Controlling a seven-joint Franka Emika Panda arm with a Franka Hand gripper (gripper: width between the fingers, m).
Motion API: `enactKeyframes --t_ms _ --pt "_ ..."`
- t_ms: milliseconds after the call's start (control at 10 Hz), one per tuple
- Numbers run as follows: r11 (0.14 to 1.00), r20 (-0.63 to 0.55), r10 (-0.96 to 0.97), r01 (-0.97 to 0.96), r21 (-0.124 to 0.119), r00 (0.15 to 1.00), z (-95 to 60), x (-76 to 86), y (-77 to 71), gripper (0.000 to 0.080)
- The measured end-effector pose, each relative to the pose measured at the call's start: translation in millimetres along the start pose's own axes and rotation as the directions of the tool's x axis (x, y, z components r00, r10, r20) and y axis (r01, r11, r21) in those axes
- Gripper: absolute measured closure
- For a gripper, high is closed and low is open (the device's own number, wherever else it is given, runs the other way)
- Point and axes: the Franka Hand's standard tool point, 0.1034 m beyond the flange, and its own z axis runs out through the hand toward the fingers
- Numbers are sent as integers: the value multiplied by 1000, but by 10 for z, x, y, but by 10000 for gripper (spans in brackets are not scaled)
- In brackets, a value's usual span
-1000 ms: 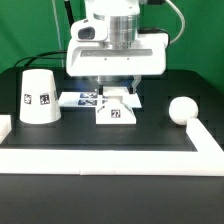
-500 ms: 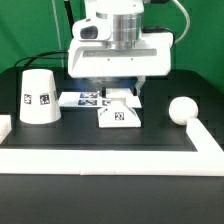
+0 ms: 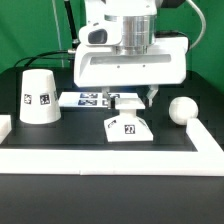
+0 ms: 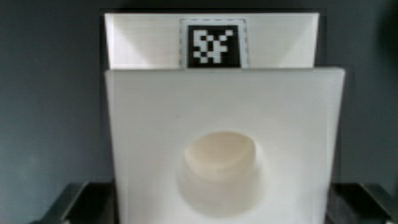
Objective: Assemble lamp
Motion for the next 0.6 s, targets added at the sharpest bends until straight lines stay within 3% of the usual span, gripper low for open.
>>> enactKeyframes --t_ms 600 --pt "1000 -52 2 -1 4 999 -5 526 -246 262"
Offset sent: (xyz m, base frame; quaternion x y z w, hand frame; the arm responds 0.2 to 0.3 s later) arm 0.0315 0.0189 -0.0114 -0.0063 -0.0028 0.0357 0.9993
